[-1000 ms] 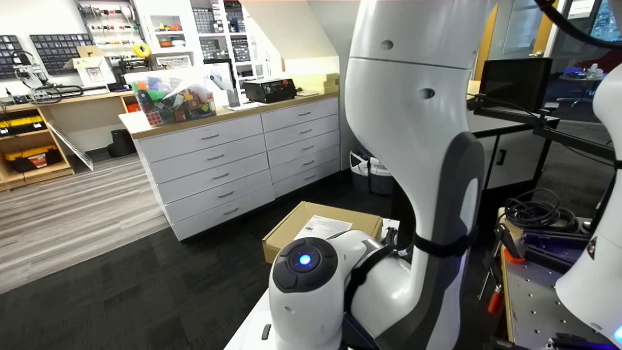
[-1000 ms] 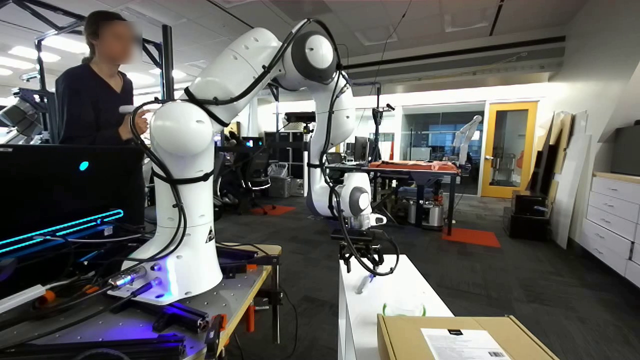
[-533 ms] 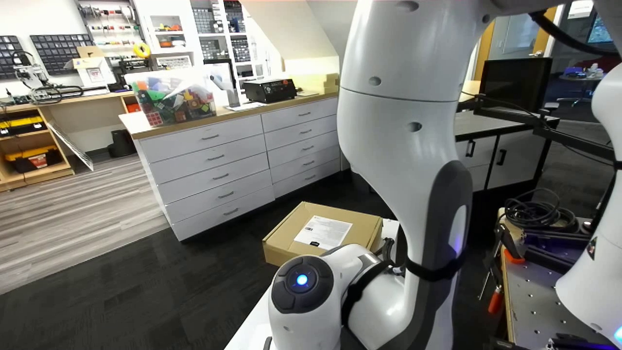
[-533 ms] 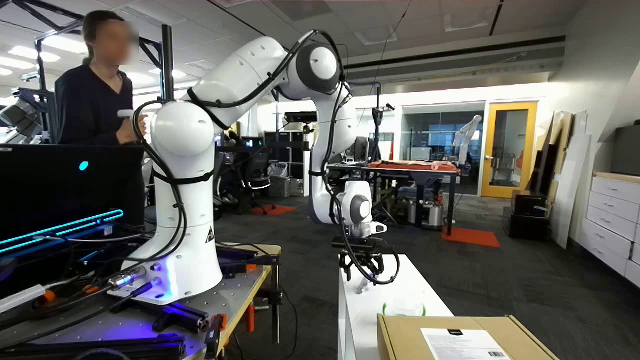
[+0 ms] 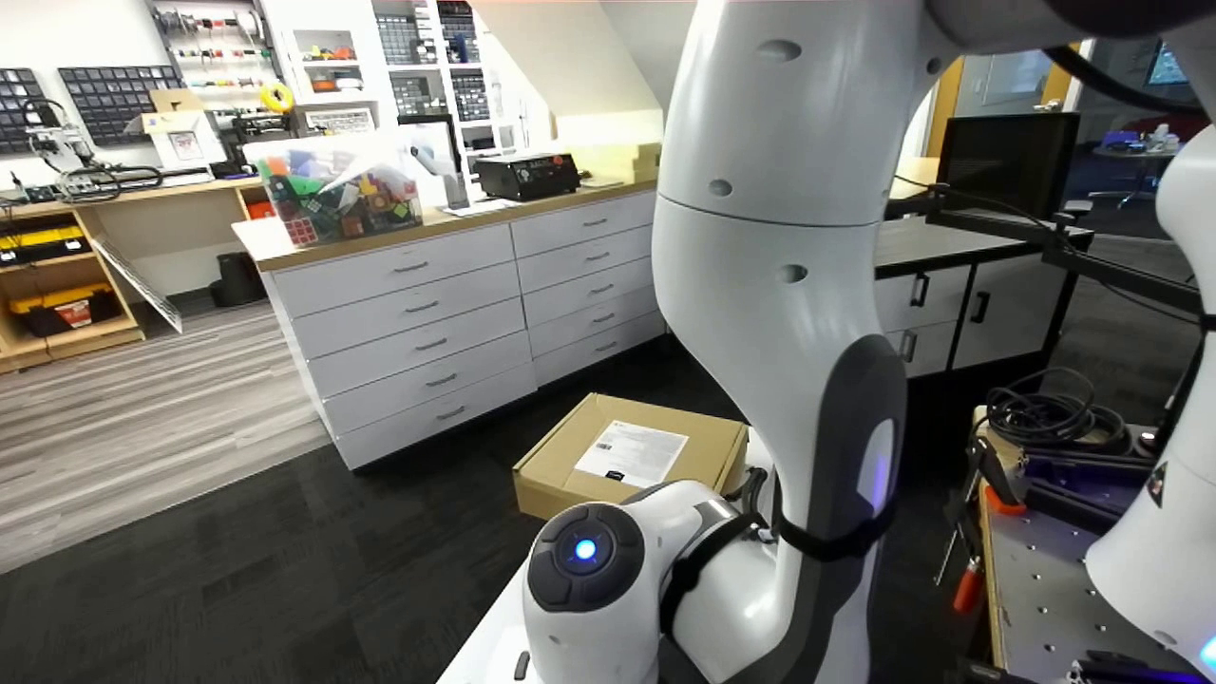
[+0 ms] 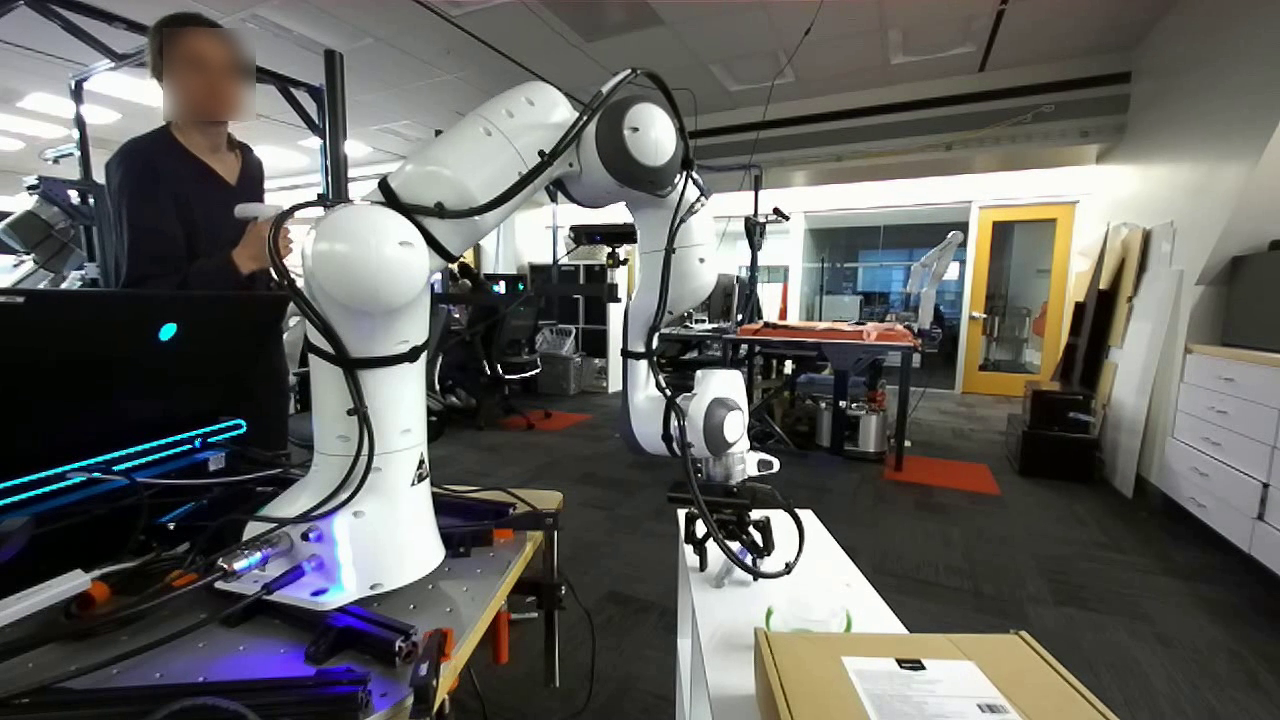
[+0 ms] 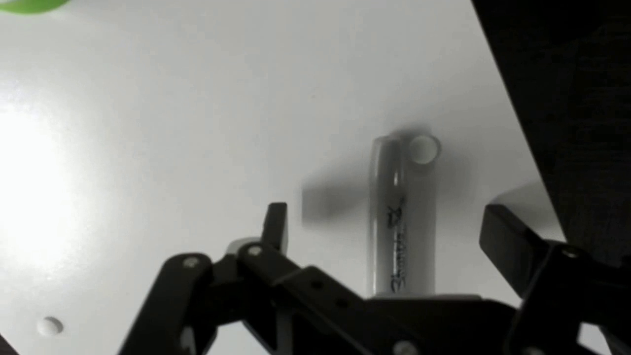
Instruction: Put the marker in the cup
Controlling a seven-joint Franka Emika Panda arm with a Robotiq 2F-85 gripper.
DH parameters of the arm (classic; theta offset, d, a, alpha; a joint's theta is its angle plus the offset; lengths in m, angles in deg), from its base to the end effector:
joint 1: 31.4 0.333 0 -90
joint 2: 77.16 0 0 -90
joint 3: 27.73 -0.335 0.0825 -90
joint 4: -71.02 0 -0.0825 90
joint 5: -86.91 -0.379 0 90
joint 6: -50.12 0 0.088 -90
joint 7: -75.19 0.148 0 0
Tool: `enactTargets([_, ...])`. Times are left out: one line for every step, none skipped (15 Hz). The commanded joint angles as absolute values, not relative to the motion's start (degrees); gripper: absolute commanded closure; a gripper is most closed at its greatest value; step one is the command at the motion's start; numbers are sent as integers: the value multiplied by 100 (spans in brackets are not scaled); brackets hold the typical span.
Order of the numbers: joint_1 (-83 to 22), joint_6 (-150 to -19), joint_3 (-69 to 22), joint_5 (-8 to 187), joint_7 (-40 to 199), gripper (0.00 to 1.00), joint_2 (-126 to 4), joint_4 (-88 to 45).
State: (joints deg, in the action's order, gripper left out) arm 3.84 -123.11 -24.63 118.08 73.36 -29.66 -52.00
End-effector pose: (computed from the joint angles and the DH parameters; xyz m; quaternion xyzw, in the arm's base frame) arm 0.4328 0.3097 -0.0079 0.8375 0.5431 0.0326 0.0503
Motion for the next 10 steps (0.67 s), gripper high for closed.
enactTargets([523,-12370,-2348,11558,7310,0,-3066,-5192])
enactTargets([520,-12385,-2349,11513,7307,0,-3054,-5178])
enactTargets([493,-12389,-2368,11467,7303,0,-3041,-5185])
enactTargets([491,-12396,-2370,11430,7311,25,-3023,-5194])
enactTargets([508,-12385,-2360,11388,7335,26,-3015,-5204])
enactTargets([490,-12389,-2379,11348,7327,33,-3011,-5210])
enactTargets([455,-12387,-2416,11299,7318,40,-3015,-5223])
enactTargets([450,-12408,-2422,11259,7322,47,-3014,-5235])
enactTargets([430,-12426,-2446,11224,7317,52,-3009,-5240])
enactTargets([424,-12431,-2459,11187,7316,58,-3008,-5244])
